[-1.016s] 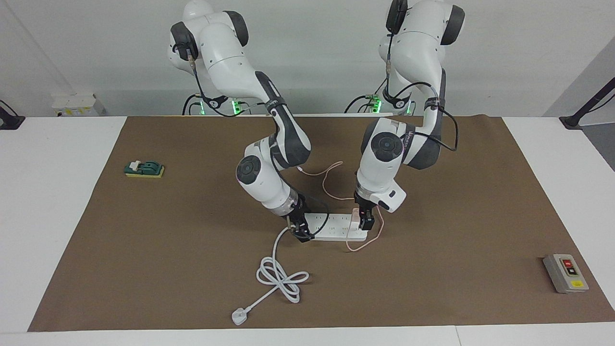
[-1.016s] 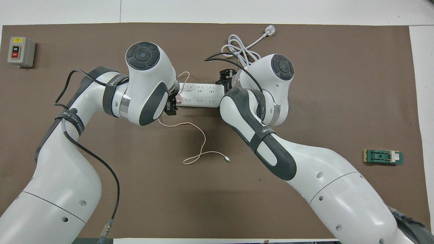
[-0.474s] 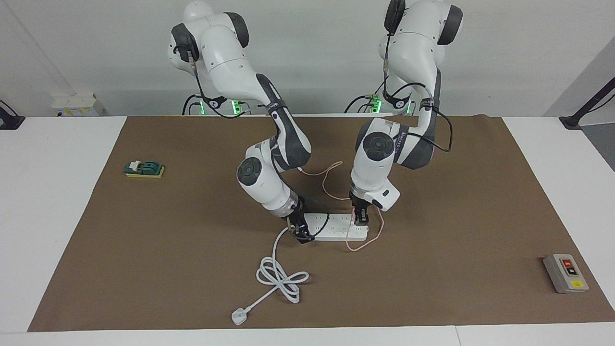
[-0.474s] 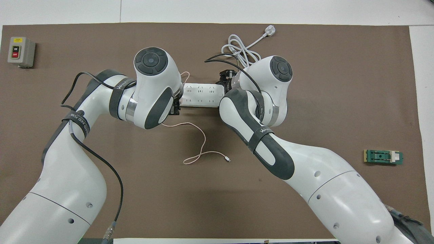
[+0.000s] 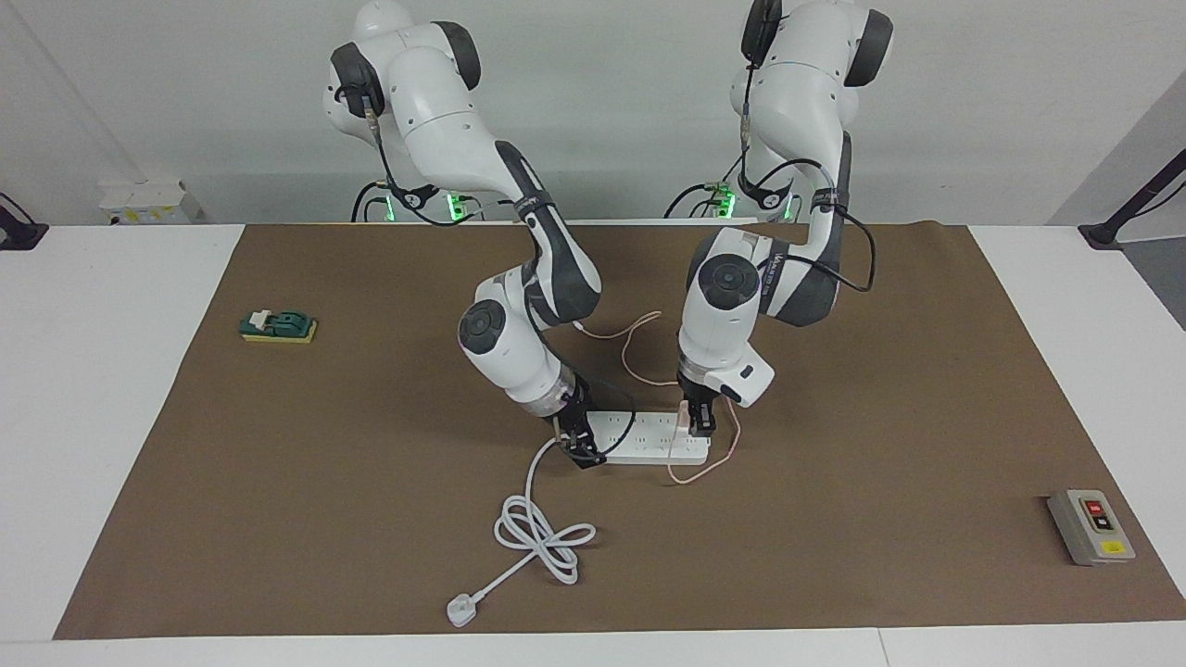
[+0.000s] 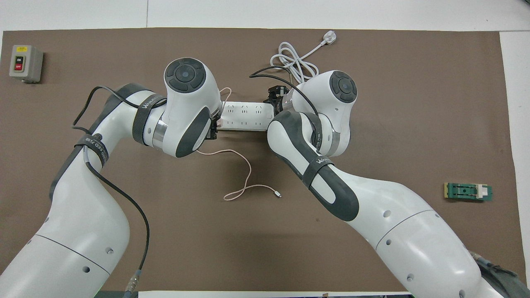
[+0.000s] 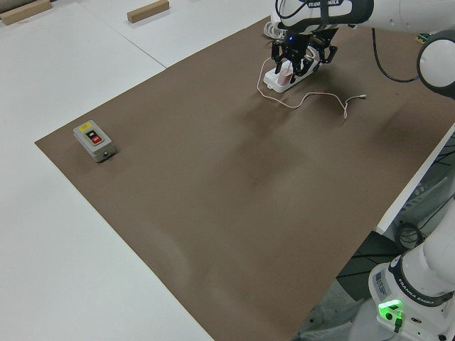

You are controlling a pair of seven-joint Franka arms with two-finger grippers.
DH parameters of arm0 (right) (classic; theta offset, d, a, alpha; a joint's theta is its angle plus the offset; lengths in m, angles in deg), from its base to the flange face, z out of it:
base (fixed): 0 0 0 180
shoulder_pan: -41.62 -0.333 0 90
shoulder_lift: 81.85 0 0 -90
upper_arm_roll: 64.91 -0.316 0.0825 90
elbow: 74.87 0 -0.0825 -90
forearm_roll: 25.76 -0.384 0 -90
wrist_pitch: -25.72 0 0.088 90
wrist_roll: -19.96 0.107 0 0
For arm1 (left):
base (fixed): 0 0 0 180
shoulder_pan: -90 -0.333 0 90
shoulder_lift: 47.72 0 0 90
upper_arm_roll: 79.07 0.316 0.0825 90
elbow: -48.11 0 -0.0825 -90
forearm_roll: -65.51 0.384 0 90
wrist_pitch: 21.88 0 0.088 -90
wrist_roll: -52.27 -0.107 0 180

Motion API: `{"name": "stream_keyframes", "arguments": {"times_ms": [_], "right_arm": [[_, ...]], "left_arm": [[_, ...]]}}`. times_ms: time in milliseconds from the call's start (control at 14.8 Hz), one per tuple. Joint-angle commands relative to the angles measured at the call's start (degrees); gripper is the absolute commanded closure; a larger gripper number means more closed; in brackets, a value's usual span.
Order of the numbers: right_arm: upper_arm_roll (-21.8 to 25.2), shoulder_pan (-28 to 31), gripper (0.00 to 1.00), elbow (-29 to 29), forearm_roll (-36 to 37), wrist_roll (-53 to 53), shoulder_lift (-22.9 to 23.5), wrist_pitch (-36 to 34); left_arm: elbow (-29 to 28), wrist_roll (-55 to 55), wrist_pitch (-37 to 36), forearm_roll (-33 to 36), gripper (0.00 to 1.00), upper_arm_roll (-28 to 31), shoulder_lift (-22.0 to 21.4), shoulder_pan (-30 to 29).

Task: Unplug charger and place it aside
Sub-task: 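Grasp the pink charger with the left gripper while the right gripper holds the strip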

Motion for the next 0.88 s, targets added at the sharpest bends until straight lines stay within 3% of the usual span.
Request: {"name": "stream_keyframes", "arguments": {"times_ms": [0, 203, 271, 339, 406, 474, 813], "right_arm": [[-0.42, -0.04, 1.00, -0.36, -2.80, -2.42, 2.34, 4.18], [-0.42, 0.58, 1.00, -0.63, -2.54, -2.43, 3.91, 3.74], [-0.42, 0.49, 1.00, -0.71, -2.54, -2.43, 4.09, 3.74], [-0.33, 0.58, 1.00, -0.71, -2.54, -2.51, 4.18, 3.65], [-0.42, 0.58, 1.00, -0.80, -2.54, -2.43, 4.18, 3.57], [-0.42, 0.49, 1.00, -0.80, -2.54, -2.51, 4.18, 3.56], [-0.42, 0.40, 1.00, -0.80, -2.36, -2.51, 4.27, 3.65]], "left_arm": [[-1.57, 1.24, 1.44, 1.12, 0.43, 0.68, -0.90, 0.65], [-1.66, 1.15, 1.88, 1.12, 0.50, 0.68, -0.82, 0.39], [-1.75, 0.89, 2.32, 1.12, 0.58, 0.68, -0.82, 0.38], [-2.10, 0.71, 2.50, 1.21, 0.69, 0.68, -0.82, 0.47], [-2.19, 0.54, 2.67, 1.21, 0.91, 0.68, -0.90, 0.65], [-2.19, 0.27, 2.67, 1.21, 1.00, 0.68, -0.90, 0.65], [-2.71, -0.08, 3.29, 1.21, 1.00, 0.68, -0.99, 0.74]]}}
